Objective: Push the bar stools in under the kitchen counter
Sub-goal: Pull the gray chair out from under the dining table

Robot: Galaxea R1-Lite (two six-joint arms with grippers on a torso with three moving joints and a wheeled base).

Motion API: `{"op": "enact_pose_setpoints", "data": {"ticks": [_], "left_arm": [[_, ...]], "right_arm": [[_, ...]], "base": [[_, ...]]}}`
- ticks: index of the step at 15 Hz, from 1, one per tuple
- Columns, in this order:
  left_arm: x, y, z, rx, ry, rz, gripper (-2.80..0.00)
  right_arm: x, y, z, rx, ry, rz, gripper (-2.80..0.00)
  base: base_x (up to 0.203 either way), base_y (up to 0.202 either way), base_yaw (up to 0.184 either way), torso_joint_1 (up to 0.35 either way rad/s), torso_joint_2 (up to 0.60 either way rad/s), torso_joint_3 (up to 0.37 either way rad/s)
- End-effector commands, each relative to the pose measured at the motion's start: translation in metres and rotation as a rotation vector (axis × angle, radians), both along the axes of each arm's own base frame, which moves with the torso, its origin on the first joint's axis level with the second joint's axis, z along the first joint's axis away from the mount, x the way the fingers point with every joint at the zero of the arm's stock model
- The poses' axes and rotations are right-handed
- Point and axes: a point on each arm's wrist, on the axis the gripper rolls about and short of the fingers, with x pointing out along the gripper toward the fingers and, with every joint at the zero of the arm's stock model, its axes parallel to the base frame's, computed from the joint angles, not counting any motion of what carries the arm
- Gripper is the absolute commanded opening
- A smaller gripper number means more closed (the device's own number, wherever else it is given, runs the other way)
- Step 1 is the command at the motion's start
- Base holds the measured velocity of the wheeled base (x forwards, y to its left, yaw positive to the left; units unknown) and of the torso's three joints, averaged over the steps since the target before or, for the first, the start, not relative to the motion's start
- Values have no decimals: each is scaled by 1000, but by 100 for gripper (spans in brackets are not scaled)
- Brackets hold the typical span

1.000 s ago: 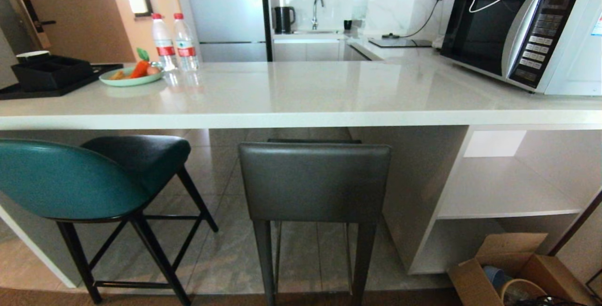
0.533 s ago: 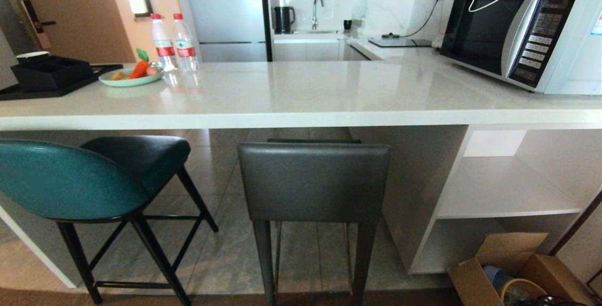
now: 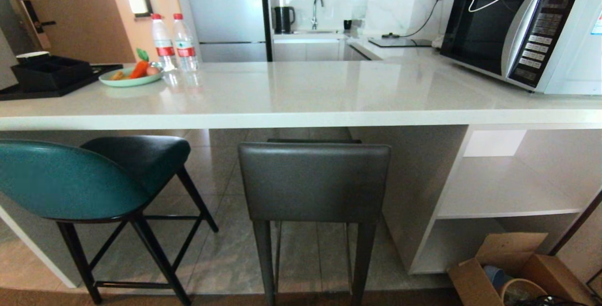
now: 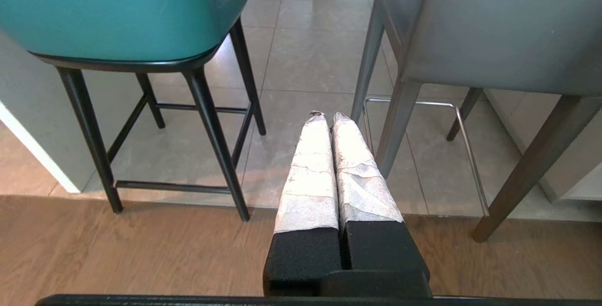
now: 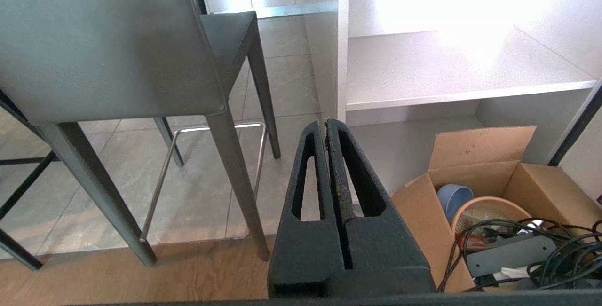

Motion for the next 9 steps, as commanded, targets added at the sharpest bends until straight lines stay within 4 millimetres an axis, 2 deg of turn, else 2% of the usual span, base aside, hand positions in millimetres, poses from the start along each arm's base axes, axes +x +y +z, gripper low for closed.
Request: {"op": "enact_pose_setpoints", "data": {"ticks": [1, 7, 9], "left_arm": [[0, 0, 0, -1, 1, 0, -280], [0, 0, 0, 0, 1, 0, -280], [0, 0, 0, 0, 1, 0, -280]], "right_arm": [[0, 0, -1, 0, 6, 0, -280], [0, 0, -1, 0, 6, 0, -280], [0, 0, -1, 0, 6, 0, -280]], "base": [[0, 0, 0, 0, 0, 0], [0, 0, 0, 0, 0, 0], [154, 0, 1, -4, -3, 0]]}}
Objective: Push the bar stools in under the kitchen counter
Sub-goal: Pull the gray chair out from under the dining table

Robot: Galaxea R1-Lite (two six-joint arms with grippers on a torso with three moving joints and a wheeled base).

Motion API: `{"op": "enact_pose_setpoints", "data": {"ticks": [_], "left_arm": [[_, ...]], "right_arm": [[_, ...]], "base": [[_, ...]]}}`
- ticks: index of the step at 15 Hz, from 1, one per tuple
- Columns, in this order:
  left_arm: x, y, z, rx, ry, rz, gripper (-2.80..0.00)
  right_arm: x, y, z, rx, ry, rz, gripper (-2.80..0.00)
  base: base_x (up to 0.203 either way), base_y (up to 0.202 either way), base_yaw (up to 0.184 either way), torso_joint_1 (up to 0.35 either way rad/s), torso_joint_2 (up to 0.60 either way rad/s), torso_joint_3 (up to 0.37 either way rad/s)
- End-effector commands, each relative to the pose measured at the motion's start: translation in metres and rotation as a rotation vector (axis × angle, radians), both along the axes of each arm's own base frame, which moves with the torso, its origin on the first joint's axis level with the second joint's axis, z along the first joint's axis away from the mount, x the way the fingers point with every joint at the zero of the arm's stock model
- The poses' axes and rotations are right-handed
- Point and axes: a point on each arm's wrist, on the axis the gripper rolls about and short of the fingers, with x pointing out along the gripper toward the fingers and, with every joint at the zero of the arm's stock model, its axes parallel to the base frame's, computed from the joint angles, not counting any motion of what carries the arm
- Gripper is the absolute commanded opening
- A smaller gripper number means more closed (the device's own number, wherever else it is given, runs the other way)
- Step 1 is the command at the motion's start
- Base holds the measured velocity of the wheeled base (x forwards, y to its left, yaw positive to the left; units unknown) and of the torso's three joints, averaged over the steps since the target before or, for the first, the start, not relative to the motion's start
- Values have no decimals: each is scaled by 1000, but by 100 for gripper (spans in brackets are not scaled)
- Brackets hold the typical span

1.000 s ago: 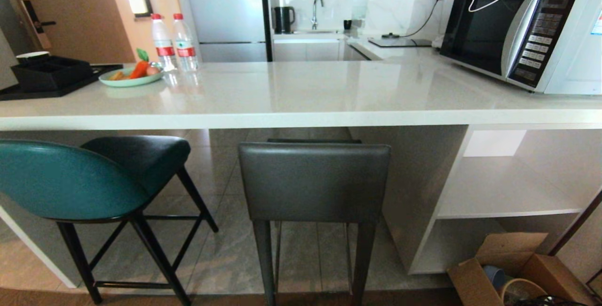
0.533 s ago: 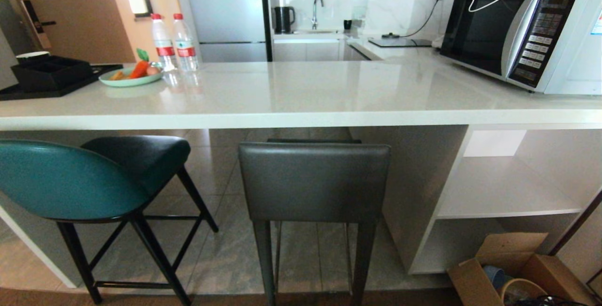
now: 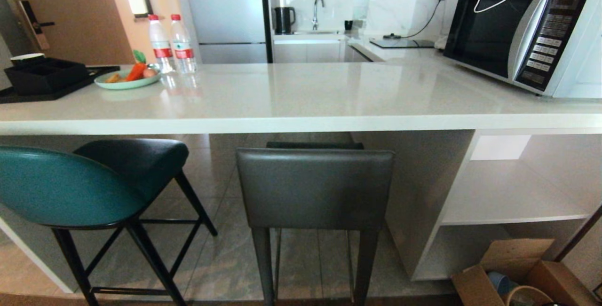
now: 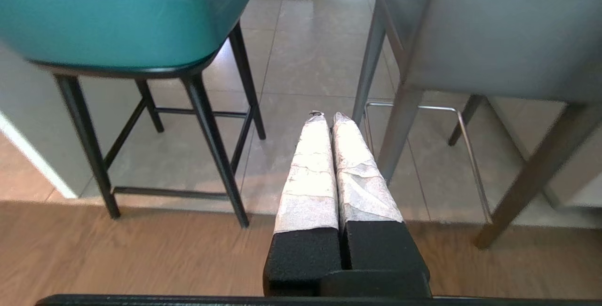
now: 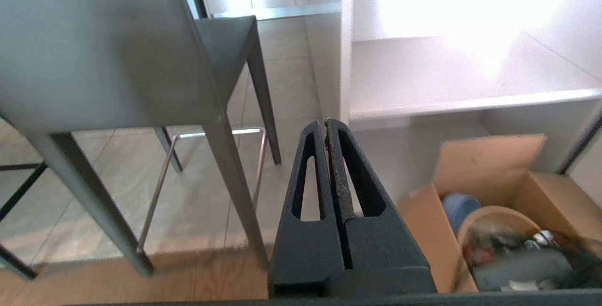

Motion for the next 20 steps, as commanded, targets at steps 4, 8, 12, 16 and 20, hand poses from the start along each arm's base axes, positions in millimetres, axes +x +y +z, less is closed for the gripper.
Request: {"op": "enact_pose_setpoints", "data": {"ticks": [4, 8, 12, 16, 20], "left_arm": [[0, 0, 0, 0, 1, 1, -280], [0, 0, 0, -1, 1, 1, -280], [0, 0, 0, -1, 0, 1, -280], [0, 0, 1, 49, 4, -14, -280], [2, -2, 43, -22, 11, -72, -280]], "right_arm": [[0, 0, -1, 0, 5, 0, -280], [0, 0, -1, 0, 5, 0, -280], [0, 0, -1, 0, 5, 0, -280], [0, 0, -2, -60, 7, 11, -280], [-1, 0, 14, -66, 0, 4, -280]], "base": [[182, 0, 1, 5, 2, 0], [16, 0, 1, 5, 1, 0], [0, 0, 0, 0, 0, 0], [0, 0, 0, 0, 0, 0], [0, 0, 0, 0, 0, 0]]}}
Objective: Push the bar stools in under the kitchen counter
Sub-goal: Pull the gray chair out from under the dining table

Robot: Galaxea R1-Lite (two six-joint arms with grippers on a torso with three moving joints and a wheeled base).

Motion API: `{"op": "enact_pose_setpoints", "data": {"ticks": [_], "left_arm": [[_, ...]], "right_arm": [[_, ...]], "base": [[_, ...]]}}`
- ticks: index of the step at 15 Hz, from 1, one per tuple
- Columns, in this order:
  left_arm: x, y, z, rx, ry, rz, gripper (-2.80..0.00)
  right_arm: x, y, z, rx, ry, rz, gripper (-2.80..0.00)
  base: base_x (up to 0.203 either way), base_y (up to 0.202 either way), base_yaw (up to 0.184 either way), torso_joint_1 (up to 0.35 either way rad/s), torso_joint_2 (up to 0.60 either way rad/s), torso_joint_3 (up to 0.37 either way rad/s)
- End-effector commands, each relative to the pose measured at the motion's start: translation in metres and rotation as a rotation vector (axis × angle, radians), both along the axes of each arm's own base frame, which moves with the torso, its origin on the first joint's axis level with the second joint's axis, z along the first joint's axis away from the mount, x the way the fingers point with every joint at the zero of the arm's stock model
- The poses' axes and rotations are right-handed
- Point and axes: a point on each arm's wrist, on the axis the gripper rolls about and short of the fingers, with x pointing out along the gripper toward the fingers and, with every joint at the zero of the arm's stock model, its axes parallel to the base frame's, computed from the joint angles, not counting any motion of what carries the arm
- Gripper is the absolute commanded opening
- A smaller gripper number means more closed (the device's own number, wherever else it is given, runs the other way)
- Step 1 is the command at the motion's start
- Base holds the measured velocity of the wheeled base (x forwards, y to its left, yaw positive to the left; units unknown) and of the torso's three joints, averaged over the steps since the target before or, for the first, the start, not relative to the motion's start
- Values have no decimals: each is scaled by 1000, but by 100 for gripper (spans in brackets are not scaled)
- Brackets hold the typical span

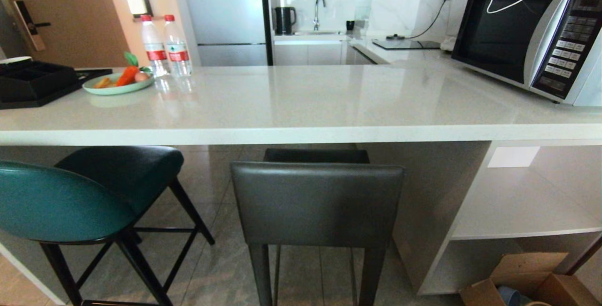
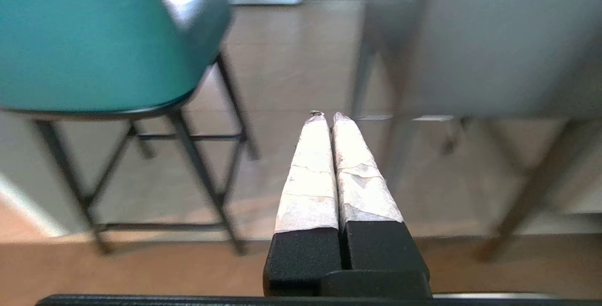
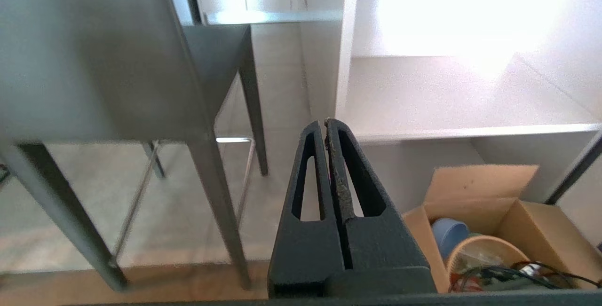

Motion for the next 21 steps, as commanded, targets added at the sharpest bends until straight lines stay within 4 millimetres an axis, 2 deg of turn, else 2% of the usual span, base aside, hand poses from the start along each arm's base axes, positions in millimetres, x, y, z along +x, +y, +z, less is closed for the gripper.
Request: {"op": "enact_pose_setpoints", "data": {"ticks": [1, 3, 6, 9, 11, 14, 18, 21], "left_arm": [[13, 0, 32, -64, 72, -21, -280], [32, -1, 55, -114, 139, -85, -280], [66, -6, 77, -124, 226, -150, -280], [94, -11, 87, -146, 309, -155, -280], [108, -13, 83, -161, 374, -156, -280], [136, -19, 71, -176, 480, -149, -280], [187, -32, 55, -171, 487, -187, -280], [224, -40, 35, -165, 480, -197, -280]], "right_arm": [[3, 0, 19, 20, 34, 6, -280], [14, 1, 42, 80, 112, 53, -280], [35, 2, 53, 125, 247, 81, -280], [66, 2, 73, 188, 372, 73, -280], [87, 3, 79, 218, 443, 67, -280], [114, 4, 75, 250, 519, 75, -280], [150, 5, 65, 263, 555, 93, -280], [162, 15, 52, 258, 593, 213, -280]], "base": [[0, 0, 0, 0, 0, 0], [0, 0, 0, 0, 0, 0], [0, 0, 0, 0, 0, 0], [0, 0, 0, 0, 0, 0], [0, 0, 0, 0, 0, 0], [0, 0, 0, 0, 0, 0], [0, 0, 0, 0, 0, 0], [0, 0, 0, 0, 0, 0]]}}
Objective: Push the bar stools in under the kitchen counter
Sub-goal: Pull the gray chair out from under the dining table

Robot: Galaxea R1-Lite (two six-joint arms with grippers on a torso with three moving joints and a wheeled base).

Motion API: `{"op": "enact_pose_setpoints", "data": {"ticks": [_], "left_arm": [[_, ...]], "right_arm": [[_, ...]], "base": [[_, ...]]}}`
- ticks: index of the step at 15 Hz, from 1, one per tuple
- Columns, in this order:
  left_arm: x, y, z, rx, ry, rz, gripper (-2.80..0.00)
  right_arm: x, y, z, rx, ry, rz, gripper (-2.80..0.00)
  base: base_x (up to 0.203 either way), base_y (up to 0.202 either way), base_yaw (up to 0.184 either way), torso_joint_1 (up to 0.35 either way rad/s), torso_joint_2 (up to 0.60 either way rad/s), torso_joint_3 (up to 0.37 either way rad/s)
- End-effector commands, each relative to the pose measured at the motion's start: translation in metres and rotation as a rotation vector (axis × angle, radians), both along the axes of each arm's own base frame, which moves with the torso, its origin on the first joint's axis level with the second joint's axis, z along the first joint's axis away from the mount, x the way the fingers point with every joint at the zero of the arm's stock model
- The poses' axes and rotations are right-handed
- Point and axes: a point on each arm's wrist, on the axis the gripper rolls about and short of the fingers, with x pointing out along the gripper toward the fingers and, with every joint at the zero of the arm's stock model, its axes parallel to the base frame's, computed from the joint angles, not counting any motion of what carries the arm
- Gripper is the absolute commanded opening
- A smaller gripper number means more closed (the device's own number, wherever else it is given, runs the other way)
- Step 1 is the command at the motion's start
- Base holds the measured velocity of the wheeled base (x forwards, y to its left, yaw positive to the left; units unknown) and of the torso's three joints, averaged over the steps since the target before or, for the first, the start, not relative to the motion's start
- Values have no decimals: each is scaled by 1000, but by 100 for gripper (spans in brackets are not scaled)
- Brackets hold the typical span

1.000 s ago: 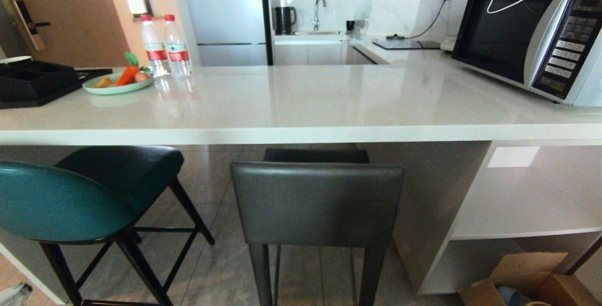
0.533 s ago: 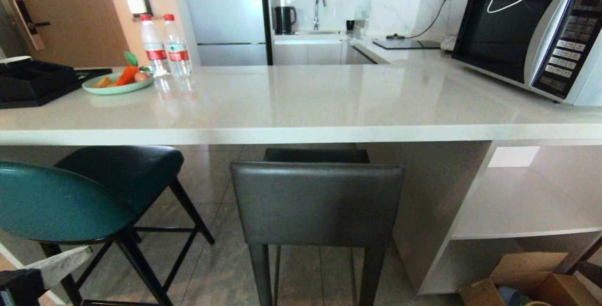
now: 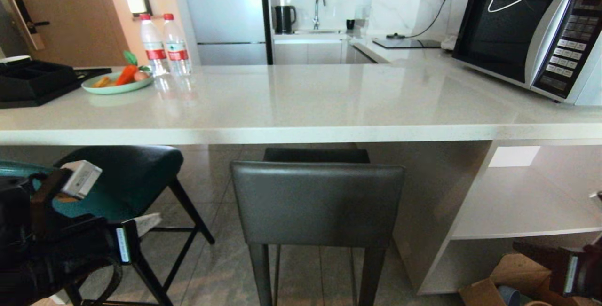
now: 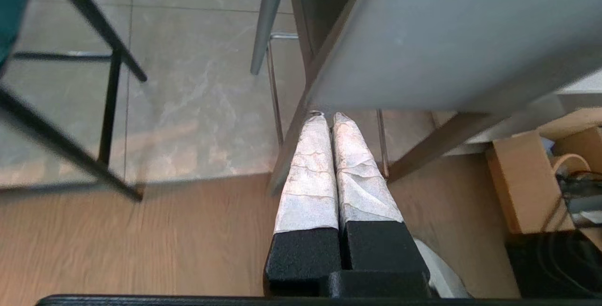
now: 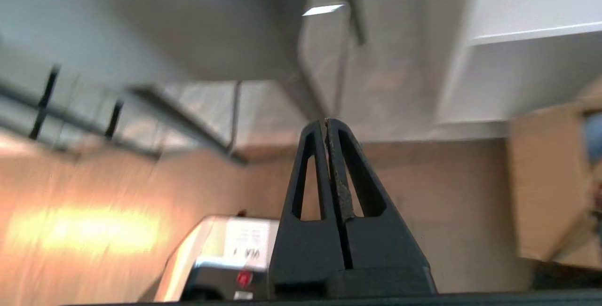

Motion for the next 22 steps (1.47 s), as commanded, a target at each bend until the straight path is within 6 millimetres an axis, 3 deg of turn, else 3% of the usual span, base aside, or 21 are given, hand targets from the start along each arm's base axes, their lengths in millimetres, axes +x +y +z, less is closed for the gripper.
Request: {"op": "enact_pose_setpoints", "data": {"ticks": [1, 7, 9, 11, 14, 18, 22], "left_arm": [[31, -7, -27, 7, 40, -6, -280], [83, -24, -89, 37, -66, -43, -280], [96, -27, -108, 54, -123, -49, -280], [103, -27, -126, 71, -113, -48, -280], [124, -21, -126, 68, -169, -17, -280], [151, -19, -141, 65, -187, -7, -280], [179, -21, -129, 49, -277, -6, -280]], "right_arm": [[14, 7, -16, -5, 64, 55, -280], [79, 21, -64, -96, 45, 142, -280], [96, 28, -70, -113, -52, 168, -280], [108, 31, -81, -123, -39, 174, -280], [134, 36, -86, -122, -102, 165, -280], [164, 51, -110, -116, -149, 206, -280], [198, 67, -112, -147, -226, 142, -280]], "base": [[0, 0, 0, 0, 0, 0], [0, 0, 0, 0, 0, 0], [0, 0, 0, 0, 0, 0], [0, 0, 0, 0, 0, 0], [0, 0, 0, 0, 0, 0], [0, 0, 0, 0, 0, 0], [0, 0, 0, 0, 0, 0]]}}
